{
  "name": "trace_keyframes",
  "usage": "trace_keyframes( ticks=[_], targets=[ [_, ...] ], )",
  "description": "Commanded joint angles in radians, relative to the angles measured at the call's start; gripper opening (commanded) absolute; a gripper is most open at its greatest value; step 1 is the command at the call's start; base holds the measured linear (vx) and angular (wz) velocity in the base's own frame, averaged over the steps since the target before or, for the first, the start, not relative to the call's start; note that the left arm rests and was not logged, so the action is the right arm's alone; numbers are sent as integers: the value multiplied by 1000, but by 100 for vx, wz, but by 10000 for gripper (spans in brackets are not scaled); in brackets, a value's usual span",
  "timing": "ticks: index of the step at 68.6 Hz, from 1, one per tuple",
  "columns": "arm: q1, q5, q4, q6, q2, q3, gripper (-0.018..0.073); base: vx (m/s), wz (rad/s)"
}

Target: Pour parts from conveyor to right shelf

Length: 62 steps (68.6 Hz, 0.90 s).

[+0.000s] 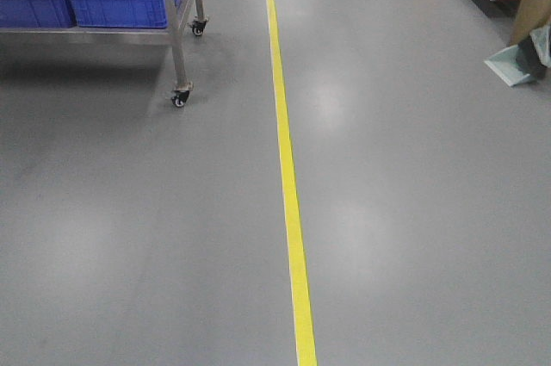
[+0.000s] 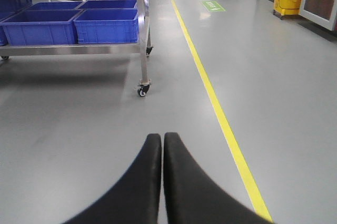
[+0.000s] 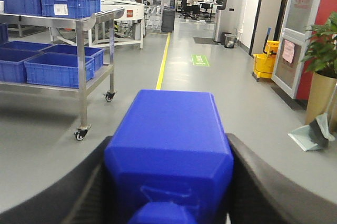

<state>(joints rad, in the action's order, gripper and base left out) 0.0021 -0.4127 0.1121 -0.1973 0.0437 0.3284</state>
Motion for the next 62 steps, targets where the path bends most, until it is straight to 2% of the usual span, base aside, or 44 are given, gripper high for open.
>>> trace_keyframes(
  ticks=[1,23,62],
  targets=[
    [-4,82,-1,-2,12,27,-6,69,6],
    [-4,82,-1,-2,12,27,-6,65,25],
    [-4,81,-1,-2,12,27,-6,62,55]
  ],
)
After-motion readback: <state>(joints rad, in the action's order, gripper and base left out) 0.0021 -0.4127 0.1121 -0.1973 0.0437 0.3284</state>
